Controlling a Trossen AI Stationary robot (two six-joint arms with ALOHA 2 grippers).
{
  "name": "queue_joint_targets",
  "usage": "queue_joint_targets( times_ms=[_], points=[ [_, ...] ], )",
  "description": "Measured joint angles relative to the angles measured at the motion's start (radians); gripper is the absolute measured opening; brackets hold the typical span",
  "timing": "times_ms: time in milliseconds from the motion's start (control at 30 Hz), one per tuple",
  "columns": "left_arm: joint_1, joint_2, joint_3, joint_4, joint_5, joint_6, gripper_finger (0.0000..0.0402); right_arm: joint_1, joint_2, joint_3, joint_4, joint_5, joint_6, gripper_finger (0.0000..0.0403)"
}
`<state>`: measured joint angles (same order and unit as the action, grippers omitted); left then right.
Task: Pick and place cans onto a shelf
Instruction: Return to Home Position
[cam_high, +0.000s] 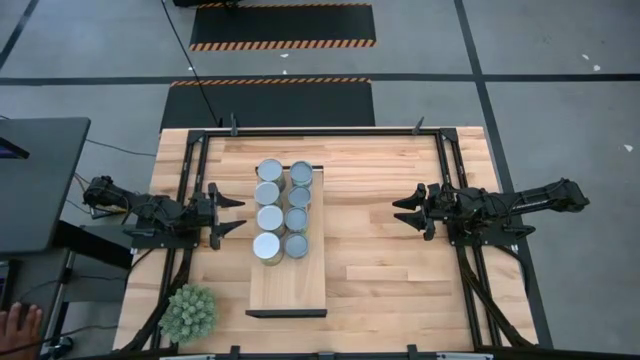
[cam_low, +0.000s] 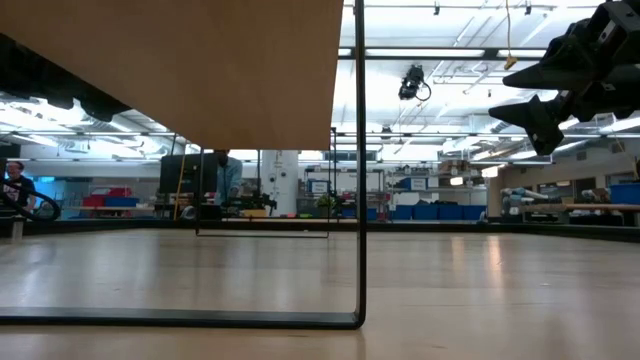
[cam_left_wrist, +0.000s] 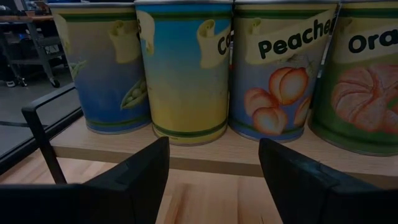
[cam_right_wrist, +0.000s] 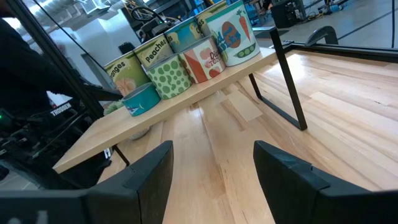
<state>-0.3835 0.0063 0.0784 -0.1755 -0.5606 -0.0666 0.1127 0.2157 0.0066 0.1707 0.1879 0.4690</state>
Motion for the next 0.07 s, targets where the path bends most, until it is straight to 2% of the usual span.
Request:
queue_joint_targets(
  times_ms=[67],
  points=[
    [0.000,0.000,0.000,0.000,0.000,0.000,0.0254,0.000,0.000,0.000,0.000,0.000,0.000,0.0229]
  ],
)
